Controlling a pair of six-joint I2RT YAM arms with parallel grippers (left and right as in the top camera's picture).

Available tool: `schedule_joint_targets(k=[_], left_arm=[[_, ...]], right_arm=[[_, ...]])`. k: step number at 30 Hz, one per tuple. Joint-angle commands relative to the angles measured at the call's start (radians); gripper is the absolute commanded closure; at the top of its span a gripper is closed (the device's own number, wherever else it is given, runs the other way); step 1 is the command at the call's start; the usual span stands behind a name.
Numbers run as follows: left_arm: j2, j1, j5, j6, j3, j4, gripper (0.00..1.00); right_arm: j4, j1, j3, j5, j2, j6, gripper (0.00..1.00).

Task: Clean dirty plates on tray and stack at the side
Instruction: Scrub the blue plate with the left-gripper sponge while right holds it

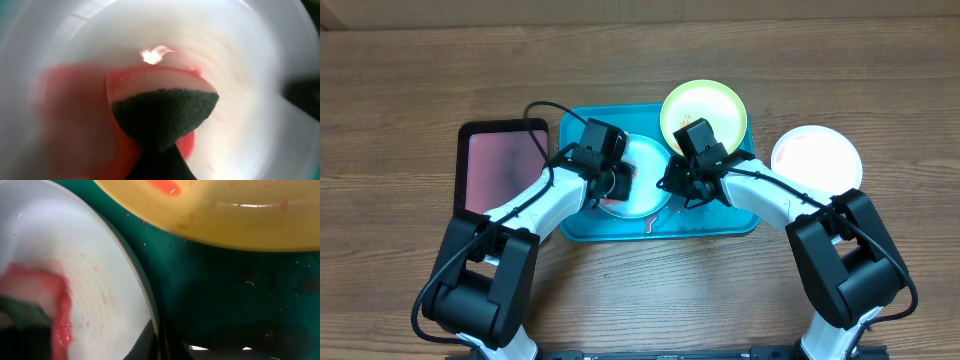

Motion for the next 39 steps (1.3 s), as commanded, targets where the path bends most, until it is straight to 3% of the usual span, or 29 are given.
schedule_joint_targets(k=[1, 7, 17, 23, 28, 32, 36, 39], left_arm=[[0.026, -0.035, 0.313, 0.174, 0.014, -0.093, 0.96], [0.026, -0.023, 0.239, 0.146, 0.055, -0.038, 0.96], [0.026, -0.010, -0.377, -0.094, 0.055, 0.118, 0.96], [0.026, -0.010, -0.467, -0.103, 0.042, 0.059, 0.96], [0.026, -0.011, -0.351, -0.090, 0.043, -0.121, 0.96], [0.026, -0.011, -0.031, 0.059, 0.043, -0.223, 0.96], [0.026, -0.011, 0.344, 0.229, 0.043, -0.219, 0.96], [0.026, -0.011, 0.404, 0.233, 0.043, -0.152, 0.96]], right_arm=[[0.010, 0.005, 0.014, -0.017, 0.014, 0.000, 0.96], [0.009, 0.005, 0.014, -0.017, 0.014, 0.000, 0.96], [0.005, 0.005, 0.014, -0.017, 0.014, 0.000, 0.96], [0.005, 0.005, 0.014, -0.018, 0.014, 0.000, 0.96], [0.005, 0.005, 0.014, -0.025, 0.014, -0.003, 0.96], [0.006, 0.005, 0.014, -0.040, 0.014, -0.004, 0.96], [0.006, 0.005, 0.014, -0.047, 0.014, -0.004, 0.96], [0.006, 0.005, 0.014, -0.047, 0.014, -0.004, 0.96]])
